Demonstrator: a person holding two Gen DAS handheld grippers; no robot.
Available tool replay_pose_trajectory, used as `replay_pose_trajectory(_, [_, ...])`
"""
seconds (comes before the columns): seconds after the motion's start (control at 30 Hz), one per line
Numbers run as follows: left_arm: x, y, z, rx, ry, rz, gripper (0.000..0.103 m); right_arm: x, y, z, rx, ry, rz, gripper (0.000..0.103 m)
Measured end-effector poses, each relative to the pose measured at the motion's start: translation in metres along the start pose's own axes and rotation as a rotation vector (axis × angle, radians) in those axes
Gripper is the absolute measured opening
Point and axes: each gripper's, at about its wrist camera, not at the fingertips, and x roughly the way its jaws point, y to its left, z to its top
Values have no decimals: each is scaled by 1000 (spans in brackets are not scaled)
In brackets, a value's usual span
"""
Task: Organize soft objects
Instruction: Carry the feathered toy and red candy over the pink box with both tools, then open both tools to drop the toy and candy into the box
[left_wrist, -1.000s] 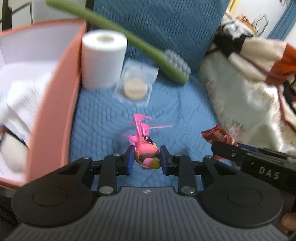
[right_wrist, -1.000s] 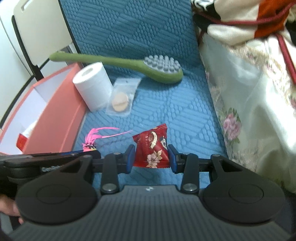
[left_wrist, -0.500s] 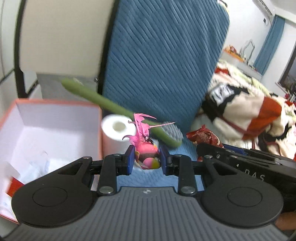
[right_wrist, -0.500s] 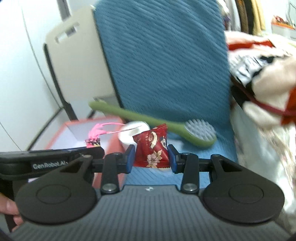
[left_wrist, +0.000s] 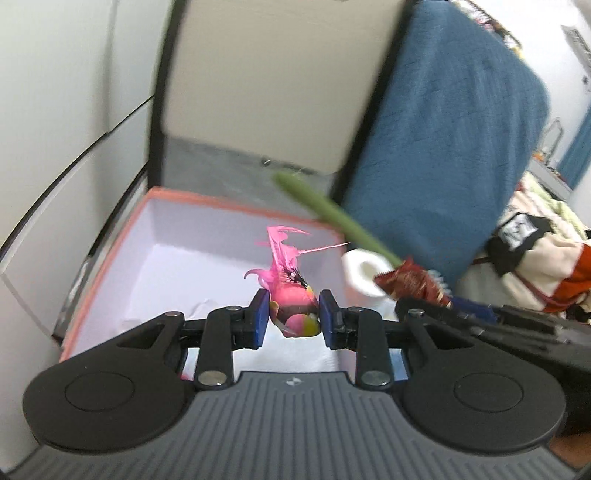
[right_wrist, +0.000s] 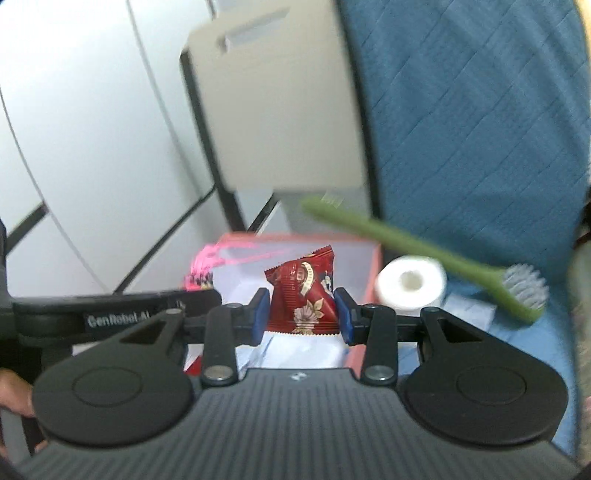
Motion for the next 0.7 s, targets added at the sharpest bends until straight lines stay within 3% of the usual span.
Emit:
replay_pose_trajectory(0.33, [23, 78, -32, -87, 101, 63, 33, 72, 28, -42, -24, 204, 20, 42])
replay_pose_trajectory(0.43, [28, 87, -34, -94, 113, 70, 35, 75, 33, -45, -25, 213, 13, 43])
replay_pose_trajectory(0.5, [30, 89, -33, -99, 113, 86, 42, 76, 33, -43, -29, 210, 2, 43])
replay_pose_trajectory(0.57, [28, 88, -31, -108, 100, 78, 49, 73, 33, -41, -33, 204, -6, 49])
replay_pose_trajectory(0.63, [22, 85, -29, -108, 80, 76, 49, 68, 29, -36, -14, 189, 1, 60])
replay_pose_trajectory(0.7, [17, 79, -25, -98, 62, 79, 49, 59, 24, -34, 3, 167, 10, 60])
